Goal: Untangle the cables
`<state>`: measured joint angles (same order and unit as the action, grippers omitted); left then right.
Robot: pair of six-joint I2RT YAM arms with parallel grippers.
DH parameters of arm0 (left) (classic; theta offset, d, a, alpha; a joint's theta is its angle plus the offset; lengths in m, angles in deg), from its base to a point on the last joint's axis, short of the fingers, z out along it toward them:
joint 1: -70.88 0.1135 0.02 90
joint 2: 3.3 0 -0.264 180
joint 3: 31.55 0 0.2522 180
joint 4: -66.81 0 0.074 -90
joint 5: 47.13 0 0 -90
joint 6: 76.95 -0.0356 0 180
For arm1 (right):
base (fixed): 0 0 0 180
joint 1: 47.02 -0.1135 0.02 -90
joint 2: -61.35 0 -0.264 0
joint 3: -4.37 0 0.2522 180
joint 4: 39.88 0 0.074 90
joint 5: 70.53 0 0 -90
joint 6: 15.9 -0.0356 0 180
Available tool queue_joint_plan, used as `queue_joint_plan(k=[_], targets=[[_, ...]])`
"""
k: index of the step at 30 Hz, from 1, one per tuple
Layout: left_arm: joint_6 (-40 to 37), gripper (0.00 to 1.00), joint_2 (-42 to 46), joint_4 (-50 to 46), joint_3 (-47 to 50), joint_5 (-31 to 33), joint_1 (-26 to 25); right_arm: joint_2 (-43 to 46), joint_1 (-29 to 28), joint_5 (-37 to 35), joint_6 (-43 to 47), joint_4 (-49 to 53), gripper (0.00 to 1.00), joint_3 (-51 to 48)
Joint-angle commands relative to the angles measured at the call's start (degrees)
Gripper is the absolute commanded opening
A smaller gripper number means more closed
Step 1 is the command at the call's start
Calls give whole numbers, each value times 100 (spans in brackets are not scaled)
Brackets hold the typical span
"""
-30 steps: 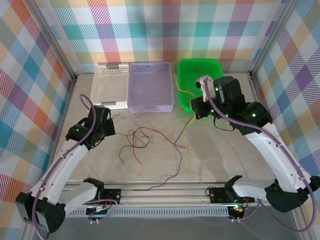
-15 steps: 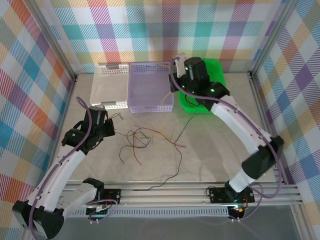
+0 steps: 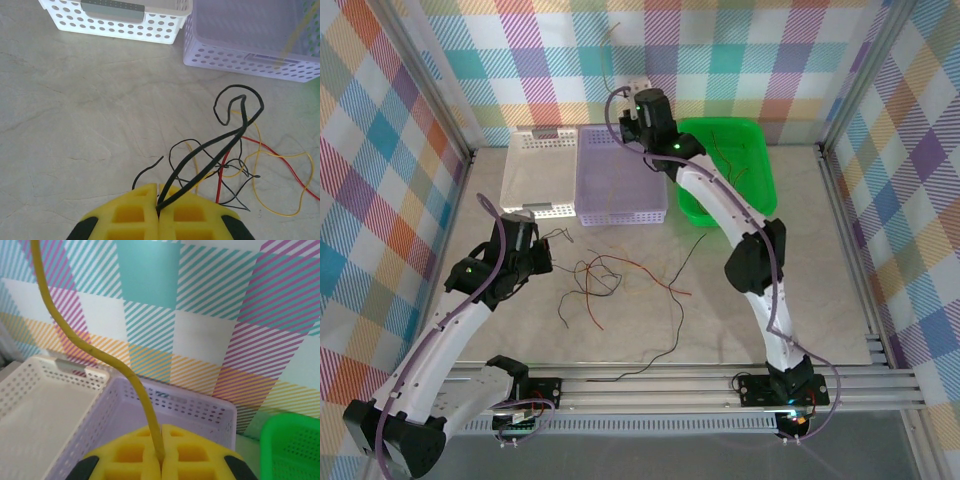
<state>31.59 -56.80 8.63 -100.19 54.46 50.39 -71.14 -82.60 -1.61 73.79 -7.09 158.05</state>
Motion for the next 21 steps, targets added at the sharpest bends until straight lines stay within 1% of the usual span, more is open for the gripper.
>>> queue_joint_plan(k=[1,3,7,12,14,18,21], targets=[[-97,0,83,74,60,-17,-73,-392,39,-619,136,-370,0,474],[-108,0,68,66,56,0,-108,-690,65,-724,70,-446,0,744],[-124,0,56,57,60,29,-163,-1248,101,-634,-70,-594,0,1052],[-132,0,49,33,52,58,-188,-1759,103,-695,-260,-528,0,1062],[-132,0,47,30,56,60,-201,-1874,103,-742,-358,-486,0,915],[-141,0,32,20,53,63,-236,-1798,112,-778,-450,-770,0,163],[-142,0,38,12,55,72,-254,-1781,112,-751,-500,-792,0,-165]])
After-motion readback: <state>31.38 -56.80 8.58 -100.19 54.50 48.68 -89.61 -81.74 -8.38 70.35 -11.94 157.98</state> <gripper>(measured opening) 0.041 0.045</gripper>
